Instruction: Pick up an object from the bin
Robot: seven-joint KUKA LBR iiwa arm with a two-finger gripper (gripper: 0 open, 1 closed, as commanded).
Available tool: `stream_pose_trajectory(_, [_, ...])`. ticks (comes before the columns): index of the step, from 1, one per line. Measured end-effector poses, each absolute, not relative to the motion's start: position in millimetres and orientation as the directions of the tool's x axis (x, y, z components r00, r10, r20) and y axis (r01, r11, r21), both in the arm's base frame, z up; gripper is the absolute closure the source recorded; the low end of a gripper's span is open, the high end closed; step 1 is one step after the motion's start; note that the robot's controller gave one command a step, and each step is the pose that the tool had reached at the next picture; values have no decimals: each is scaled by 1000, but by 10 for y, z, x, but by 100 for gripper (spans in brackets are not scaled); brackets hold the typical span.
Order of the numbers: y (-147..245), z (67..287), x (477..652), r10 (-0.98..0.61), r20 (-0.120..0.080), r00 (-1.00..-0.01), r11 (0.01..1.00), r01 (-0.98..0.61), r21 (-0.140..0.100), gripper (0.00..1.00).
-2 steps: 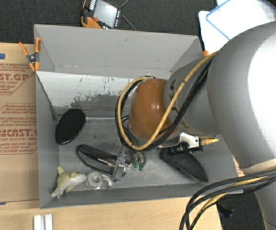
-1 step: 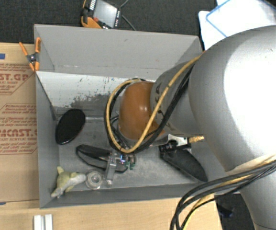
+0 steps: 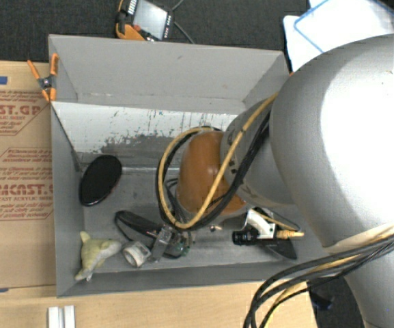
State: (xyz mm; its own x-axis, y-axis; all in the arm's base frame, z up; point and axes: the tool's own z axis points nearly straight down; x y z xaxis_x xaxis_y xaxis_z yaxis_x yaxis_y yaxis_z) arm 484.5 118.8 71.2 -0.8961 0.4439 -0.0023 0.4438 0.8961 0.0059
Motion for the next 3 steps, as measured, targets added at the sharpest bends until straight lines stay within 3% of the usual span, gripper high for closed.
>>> stream_pose_trajectory(2, [1187,780,4834,443,1,-896,896,443,4,100])
stream_pose_trajectory(3, [1178,997,4803,443,10,-896,896,443,-4,100])
